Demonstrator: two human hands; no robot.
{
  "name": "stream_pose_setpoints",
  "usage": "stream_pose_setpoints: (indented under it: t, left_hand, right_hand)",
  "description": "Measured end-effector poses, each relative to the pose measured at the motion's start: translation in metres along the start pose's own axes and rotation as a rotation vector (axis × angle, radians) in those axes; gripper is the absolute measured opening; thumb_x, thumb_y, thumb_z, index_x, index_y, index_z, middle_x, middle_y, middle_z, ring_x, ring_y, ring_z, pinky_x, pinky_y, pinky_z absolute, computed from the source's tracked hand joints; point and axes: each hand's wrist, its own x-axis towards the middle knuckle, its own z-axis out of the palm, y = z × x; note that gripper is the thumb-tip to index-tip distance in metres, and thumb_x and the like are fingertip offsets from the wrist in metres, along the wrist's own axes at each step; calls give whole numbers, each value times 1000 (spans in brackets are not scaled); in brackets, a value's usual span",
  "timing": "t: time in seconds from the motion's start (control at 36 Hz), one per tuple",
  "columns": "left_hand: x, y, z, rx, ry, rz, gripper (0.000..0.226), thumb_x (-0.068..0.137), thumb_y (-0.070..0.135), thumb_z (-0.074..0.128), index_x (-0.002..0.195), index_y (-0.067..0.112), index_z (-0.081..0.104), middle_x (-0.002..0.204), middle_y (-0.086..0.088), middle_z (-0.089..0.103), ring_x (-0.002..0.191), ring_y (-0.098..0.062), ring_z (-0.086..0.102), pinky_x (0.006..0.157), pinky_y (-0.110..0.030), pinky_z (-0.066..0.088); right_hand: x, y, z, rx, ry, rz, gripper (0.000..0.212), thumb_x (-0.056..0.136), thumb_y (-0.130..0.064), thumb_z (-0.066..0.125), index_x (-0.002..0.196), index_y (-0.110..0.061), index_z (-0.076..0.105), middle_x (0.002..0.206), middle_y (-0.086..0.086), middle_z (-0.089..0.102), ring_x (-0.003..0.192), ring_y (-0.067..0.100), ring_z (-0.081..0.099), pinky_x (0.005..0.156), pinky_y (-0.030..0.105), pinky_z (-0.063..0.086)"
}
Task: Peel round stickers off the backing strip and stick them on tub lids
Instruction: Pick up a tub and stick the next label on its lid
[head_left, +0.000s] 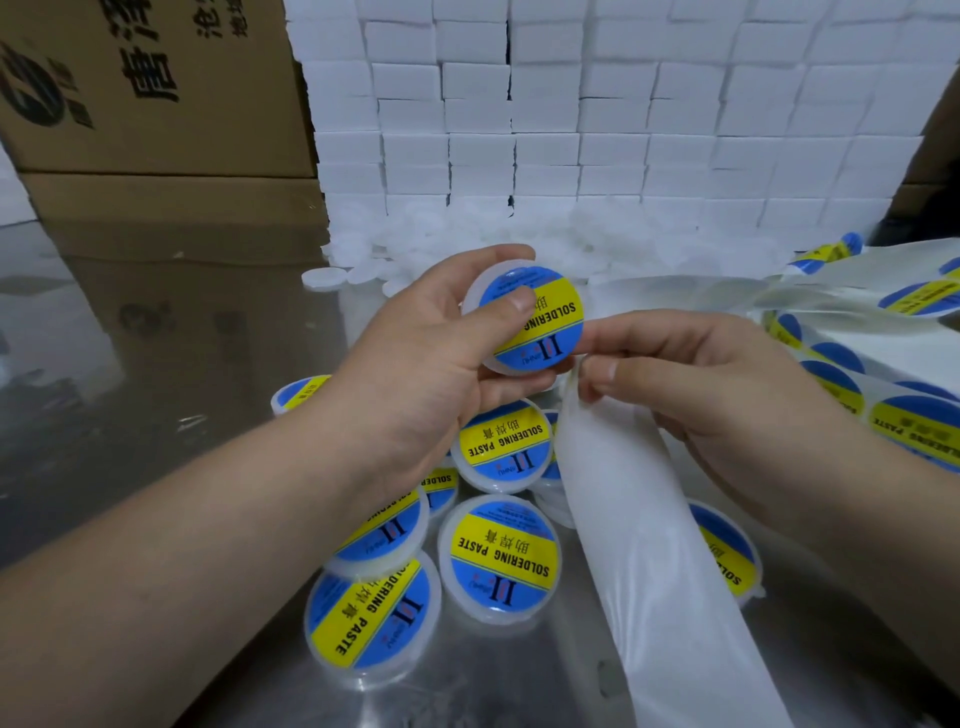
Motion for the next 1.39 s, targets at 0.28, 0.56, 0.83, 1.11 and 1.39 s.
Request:
stream_pose_setpoints:
  t: [0.28,0.56,0.83,1.11,1.39]
  left_hand:
    - [0,-2,-1,12,-10,17,22,78,19,59,98,25,62,76,6,70,74,-19,71,62,-27,56]
    - [-2,-1,1,14,-2,24,19,88,12,53,99,24,61,73,8,70,71,-17,70,62,-27,56]
    - [-2,-2,2,29,22,34,19,88,11,53,98,26,62,74,11,69,73,-15,70,62,-26,56]
    - [-4,-1,5,138,59,76,26,90,8,52,92,31,64,81,8,68,75,-14,70,63,-26,56]
    - [-20,12,14,580,166,590,32,87,12,50,101,42,51,91,30,60,80,-2,66,64,-13,51]
  right_hand:
    - [0,-1,2,-1,10,18,34,83,6,53,76,-19,76,59,-8,69,53,-5,60,49,5,42]
    - [0,-1,1,-24,12,27,32,81,1,56,82,-26,74,68,-9,72,62,-3,63,56,8,45]
    - [0,0,0,-55,17,31,29,81,-1,57,82,-25,73,64,-7,70,61,-2,62,56,9,45]
    - [0,-1,3,-53,26,41,31,81,0,57,78,-26,74,60,-9,68,59,-3,62,56,8,46]
    - [-2,2,3,-216,196,-22,23,78,-20,59,73,-37,73,60,-9,68,56,-4,58,56,7,43]
